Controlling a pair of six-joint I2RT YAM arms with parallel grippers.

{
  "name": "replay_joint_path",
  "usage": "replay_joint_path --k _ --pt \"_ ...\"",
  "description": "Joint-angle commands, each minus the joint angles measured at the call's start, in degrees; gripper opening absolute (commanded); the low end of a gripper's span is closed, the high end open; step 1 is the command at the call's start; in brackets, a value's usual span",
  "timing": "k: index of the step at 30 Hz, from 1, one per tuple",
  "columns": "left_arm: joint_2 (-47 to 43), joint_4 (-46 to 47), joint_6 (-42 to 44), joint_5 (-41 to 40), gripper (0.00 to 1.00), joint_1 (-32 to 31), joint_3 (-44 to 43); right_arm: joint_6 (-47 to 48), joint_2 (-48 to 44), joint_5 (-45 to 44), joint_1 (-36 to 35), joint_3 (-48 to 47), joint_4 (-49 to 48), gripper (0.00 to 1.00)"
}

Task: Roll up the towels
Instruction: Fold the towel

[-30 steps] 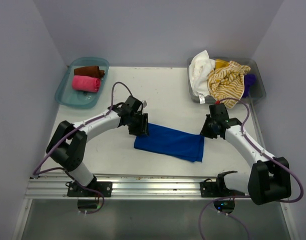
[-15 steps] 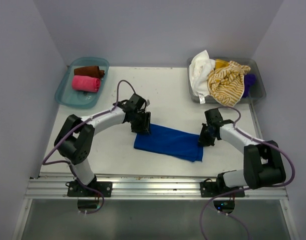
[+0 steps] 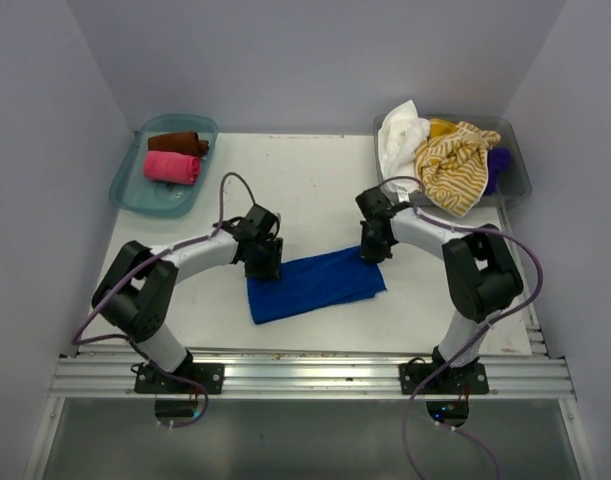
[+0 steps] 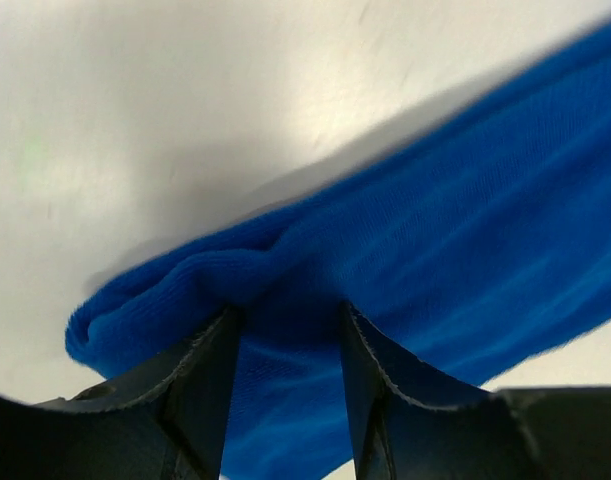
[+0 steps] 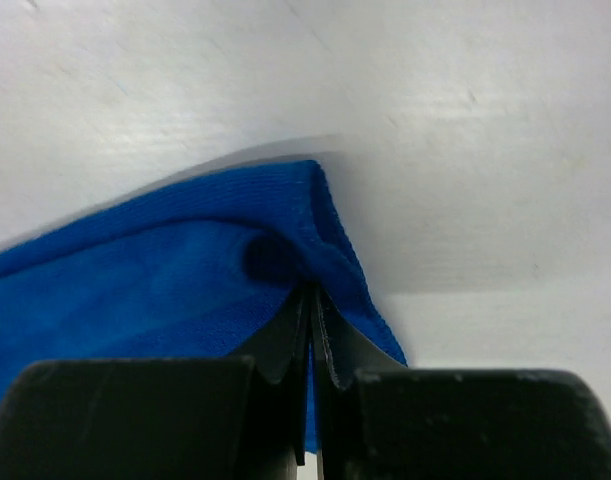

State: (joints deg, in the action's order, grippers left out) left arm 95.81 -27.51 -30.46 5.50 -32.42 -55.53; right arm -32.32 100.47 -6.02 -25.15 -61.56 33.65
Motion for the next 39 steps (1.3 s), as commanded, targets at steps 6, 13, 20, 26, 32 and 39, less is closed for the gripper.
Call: replay_joint_path --k 6,13,20,26,32,39 --pt "-15.55 -8.96 -3.82 3.46 0.5 -0.01 10.7 6.2 22.73 -1.37 -0.34 -31.66 2.91 0.04" --pt "-17.77 -13.1 -1.54 2.5 0.55 0.08 0.87 8.32 26.55 9.52 -1.75 -48.12 0.81 0.21" --pt "-6.97 -9.68 1.45 6.1 0.54 0.17 -12.47 10.78 16.01 17.45 -1.66 -41.04 -0.08 0.32" --pt "1.04 -7.74 3.39 8.04 0.52 0.17 -18.03 4.9 0.62 9.11 -1.84 -18.44 -4.38 0.24" --pt "1.93 -7.12 3.91 8.47 0.52 0.26 -15.15 2.43 -2.3 6.21 -1.92 -9.45 -6.41 0.27" --pt "1.22 -5.8 3.04 7.77 0.52 0.26 -12.59 2.78 0.96 1.98 -1.84 -13.06 -4.64 0.35"
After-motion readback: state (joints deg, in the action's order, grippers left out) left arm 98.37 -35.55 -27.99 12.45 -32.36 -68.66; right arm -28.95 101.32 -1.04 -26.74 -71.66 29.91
